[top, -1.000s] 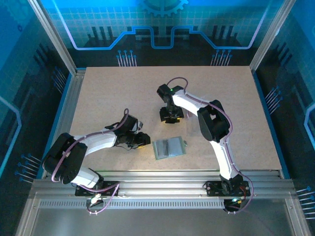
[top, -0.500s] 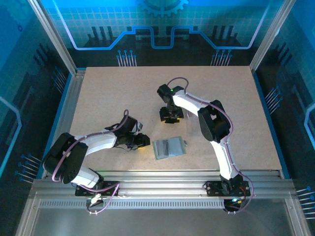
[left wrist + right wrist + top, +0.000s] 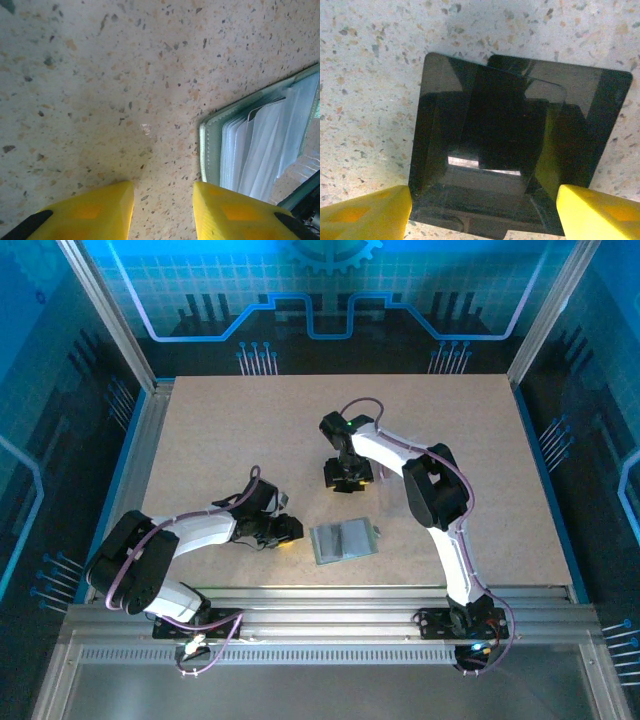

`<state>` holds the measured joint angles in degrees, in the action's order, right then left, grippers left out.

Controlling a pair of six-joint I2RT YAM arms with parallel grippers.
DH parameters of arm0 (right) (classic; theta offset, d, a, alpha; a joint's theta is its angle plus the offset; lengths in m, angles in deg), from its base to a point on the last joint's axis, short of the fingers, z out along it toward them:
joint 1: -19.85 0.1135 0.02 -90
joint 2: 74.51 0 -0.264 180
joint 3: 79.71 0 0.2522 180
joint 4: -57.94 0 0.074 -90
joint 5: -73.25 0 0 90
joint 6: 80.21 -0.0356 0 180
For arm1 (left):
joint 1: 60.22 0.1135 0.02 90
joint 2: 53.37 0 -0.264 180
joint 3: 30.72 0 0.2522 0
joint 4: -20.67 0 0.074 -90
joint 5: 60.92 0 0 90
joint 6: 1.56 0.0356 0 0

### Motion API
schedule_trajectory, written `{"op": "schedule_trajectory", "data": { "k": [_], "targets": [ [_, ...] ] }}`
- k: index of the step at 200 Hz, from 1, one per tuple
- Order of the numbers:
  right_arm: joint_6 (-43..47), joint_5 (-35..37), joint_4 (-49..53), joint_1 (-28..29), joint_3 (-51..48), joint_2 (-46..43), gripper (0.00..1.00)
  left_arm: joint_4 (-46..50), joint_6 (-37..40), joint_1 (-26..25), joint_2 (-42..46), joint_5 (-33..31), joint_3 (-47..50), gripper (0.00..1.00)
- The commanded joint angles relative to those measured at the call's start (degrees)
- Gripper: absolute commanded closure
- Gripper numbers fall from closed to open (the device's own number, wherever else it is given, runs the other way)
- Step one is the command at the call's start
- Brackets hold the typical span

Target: Put the credit cards into the card holder

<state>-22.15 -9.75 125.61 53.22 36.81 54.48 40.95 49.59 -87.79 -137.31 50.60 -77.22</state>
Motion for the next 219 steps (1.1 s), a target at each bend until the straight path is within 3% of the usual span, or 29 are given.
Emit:
{"op": "schedule_trajectory", "data": {
  "k": [1,38,88,219],
  "targets": [
    [-3.0,-0.6,0.1,0.6,-1.9,-2.9,0.22,-0.4,0.3,0.4,1.2,1.0,1.2,0.62],
    [-4.6,5.9,1.8,1.6,-1.2,-4.4,0.25,-0.7,0.4,0.5,1.2,1.1,1.6,0.62],
    [-7.2,2.5,1.1,2.1,0.5,-3.2,0.23,-1.2,0.6,0.7,0.9,1.5,2.0,0.62],
    [-15.7,3.5,2.4,2.9,3.6,3.5,0.21,-0.9,1.7,1.6,2.9,2.4,3.1,0.62]
  ]
}}
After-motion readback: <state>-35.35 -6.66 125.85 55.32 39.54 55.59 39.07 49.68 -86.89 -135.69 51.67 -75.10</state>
